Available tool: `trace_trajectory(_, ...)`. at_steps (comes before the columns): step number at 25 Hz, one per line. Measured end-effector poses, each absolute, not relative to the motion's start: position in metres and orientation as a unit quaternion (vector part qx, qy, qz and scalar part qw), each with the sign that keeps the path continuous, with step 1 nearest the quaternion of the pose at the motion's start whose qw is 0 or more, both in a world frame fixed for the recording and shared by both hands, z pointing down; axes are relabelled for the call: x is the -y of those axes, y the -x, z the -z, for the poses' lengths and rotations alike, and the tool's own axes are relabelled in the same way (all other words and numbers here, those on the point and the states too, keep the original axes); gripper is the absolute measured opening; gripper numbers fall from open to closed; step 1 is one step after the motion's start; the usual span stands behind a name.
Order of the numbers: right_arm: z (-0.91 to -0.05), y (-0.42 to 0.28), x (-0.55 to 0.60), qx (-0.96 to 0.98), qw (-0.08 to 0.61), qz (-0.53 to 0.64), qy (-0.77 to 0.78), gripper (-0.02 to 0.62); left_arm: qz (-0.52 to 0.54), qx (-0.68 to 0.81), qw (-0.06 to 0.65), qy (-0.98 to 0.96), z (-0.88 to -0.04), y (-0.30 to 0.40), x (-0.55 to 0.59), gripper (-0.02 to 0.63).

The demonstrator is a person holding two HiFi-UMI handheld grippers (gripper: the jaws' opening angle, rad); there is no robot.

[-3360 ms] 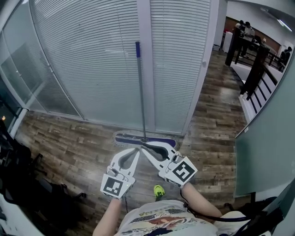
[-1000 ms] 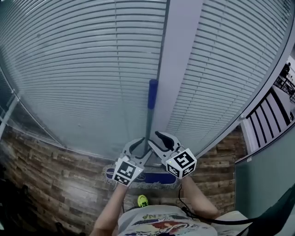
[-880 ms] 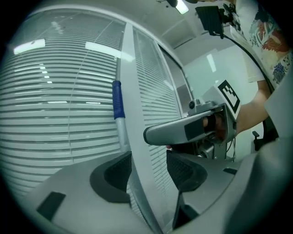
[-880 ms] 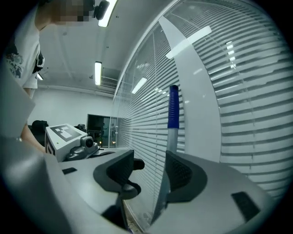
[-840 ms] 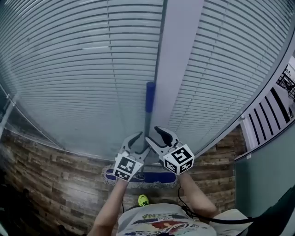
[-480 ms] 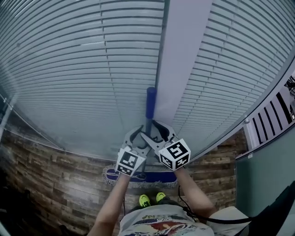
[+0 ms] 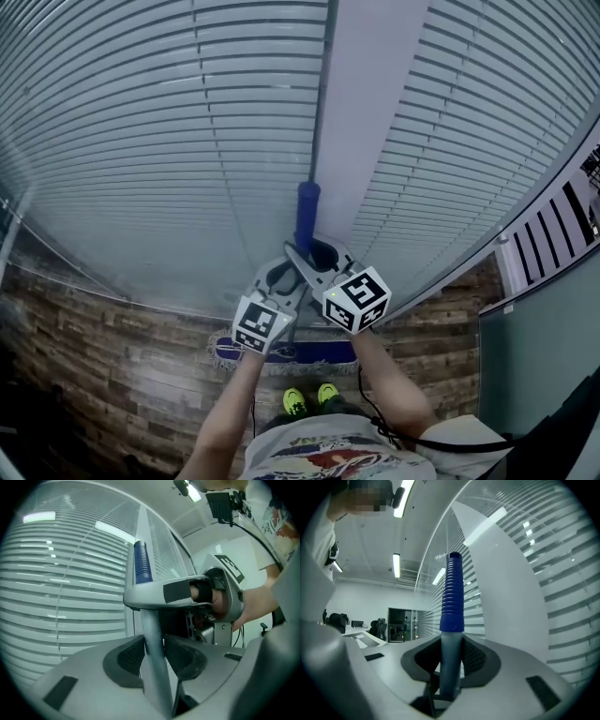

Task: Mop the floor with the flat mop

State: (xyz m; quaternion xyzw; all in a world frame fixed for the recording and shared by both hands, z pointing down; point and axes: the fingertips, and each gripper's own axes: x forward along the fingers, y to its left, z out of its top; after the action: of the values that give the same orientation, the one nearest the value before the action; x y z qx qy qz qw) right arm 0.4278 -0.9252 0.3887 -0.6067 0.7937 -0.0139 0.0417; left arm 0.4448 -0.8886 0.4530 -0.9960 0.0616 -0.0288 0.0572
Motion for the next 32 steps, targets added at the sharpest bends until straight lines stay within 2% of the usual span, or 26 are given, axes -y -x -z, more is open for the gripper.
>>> trace_trajectory(5, -0.362, -0.410, 0.900, -0.812, 0.047, 0.000, 0.582, 0.109, 0.015, -0.026, 0.113, 0.993, -0.426, -0.433, 0.860, 0.138)
trace_trajectory(8, -0.367, -0.389, 0.876, -0.826, 0.043, -0.011, 0.562, 0.109, -0.009, 0.013, 0.124, 0.992, -0.417, -0.425, 0.833, 0.195)
trace_trajectory(10, -0.382, -0.377, 0.863, -0.835, 0.039, -0.017, 0.549, 0.109, -0.012, 0.032, 0.128, 0.991, -0.425, -0.422, 0.820, 0.204)
trace_trajectory(14, -0.403, -0.368, 0.840, -0.852, 0.039, -0.011, 0.522, 0.106, 0.003, 0.051, 0.121, 0.991, -0.447, -0.418, 0.799, 0.158)
trace_trajectory(21, -0.375, -0.334, 0.741, -0.882, 0.020, -0.023, 0.471, 0.100, 0.017, 0.031, 0.080, 0.996, -0.420, -0.390, 0.707, 0.118)
trace_trajectory(32, -0.397, -0.301, 0.560, -0.921, -0.013, -0.029, 0.387, 0.098, 0.051, -0.016, 0.069, 0.996, -0.437, -0.370, 0.536, 0.112)
